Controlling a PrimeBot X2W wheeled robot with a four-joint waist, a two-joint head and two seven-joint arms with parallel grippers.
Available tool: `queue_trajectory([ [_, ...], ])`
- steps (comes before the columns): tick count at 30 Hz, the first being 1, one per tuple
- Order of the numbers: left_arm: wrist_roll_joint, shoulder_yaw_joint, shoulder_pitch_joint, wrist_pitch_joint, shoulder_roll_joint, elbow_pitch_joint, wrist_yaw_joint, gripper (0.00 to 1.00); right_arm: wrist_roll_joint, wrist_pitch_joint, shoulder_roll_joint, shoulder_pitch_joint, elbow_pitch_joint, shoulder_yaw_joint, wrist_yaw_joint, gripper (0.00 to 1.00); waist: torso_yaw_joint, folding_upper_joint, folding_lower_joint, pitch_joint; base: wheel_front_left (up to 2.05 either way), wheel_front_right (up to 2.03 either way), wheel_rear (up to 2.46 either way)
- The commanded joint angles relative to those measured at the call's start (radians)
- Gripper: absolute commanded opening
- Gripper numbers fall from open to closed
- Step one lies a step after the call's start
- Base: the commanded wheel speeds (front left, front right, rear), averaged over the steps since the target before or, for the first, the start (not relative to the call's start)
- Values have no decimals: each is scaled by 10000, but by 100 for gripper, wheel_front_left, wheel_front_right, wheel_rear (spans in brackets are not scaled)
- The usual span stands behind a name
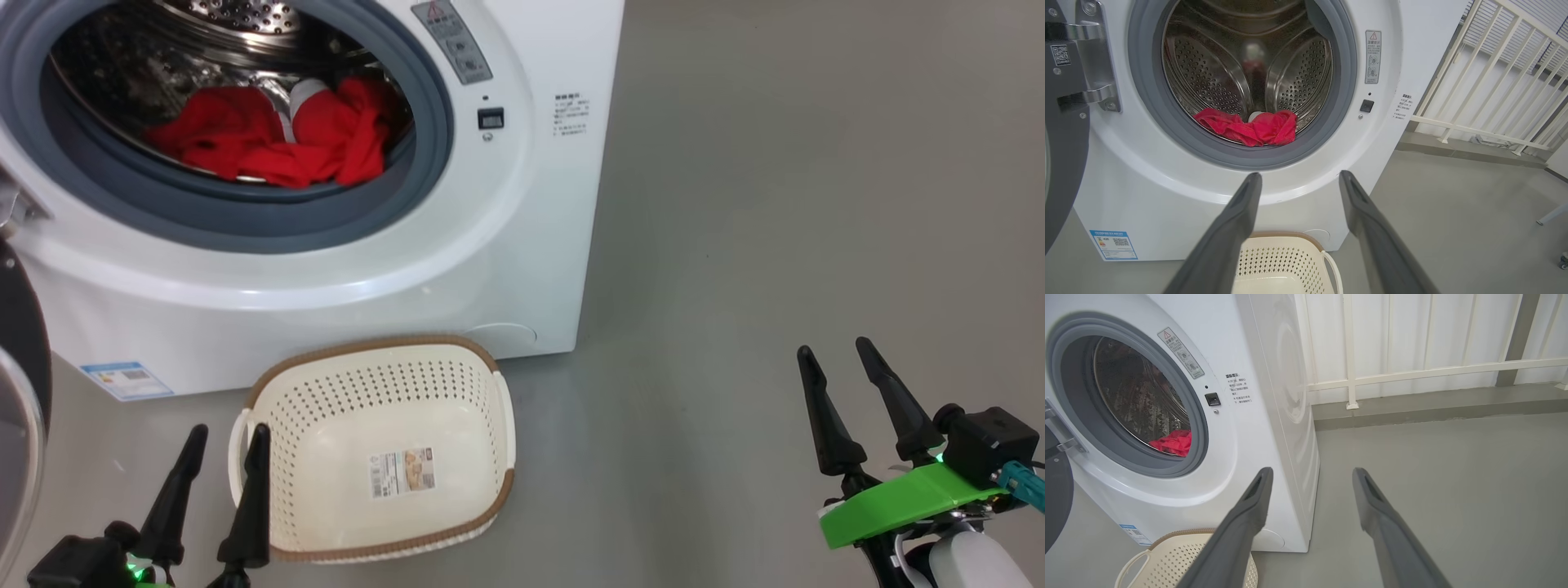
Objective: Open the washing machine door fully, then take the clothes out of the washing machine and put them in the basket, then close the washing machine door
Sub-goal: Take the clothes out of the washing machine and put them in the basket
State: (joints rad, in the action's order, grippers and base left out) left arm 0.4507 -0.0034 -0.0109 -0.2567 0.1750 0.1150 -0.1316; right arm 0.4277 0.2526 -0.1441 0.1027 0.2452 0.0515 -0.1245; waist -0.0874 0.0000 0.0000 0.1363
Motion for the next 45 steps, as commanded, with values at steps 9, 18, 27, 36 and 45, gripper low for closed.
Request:
queue_trajectory([
  [9, 69, 279, -477, -51, 192, -73, 10, 100, -129, 92, -44, 271, -197, 278, -62, 100, 38, 0, 0, 46, 68, -68, 0],
  [18, -3, 414, -475, -51, 50, 202, 10, 100, -124, 92, -36, 263, -164, 309, -62, 100, 43, 0, 0, 4, 0, 0, 0],
  [27, -515, -56, -1992, -51, 136, 1611, 10, 100, -147, 92, 98, 429, -203, 407, -62, 100, 31, 0, 0, 544, 0, 0, 0],
  [36, -680, -742, -5492, 360, 440, 4696, 10, 100, -230, 92, 246, 1036, -315, 693, -62, 100, -378, 0, 0, 1534, 0, 0, 0],
  [45, -265, -1625, -8639, 1060, 1202, 6906, 10, 100, -250, 92, 607, 1557, -408, 911, -62, 100, -1202, 0, 0, 2702, 0, 0, 0],
])
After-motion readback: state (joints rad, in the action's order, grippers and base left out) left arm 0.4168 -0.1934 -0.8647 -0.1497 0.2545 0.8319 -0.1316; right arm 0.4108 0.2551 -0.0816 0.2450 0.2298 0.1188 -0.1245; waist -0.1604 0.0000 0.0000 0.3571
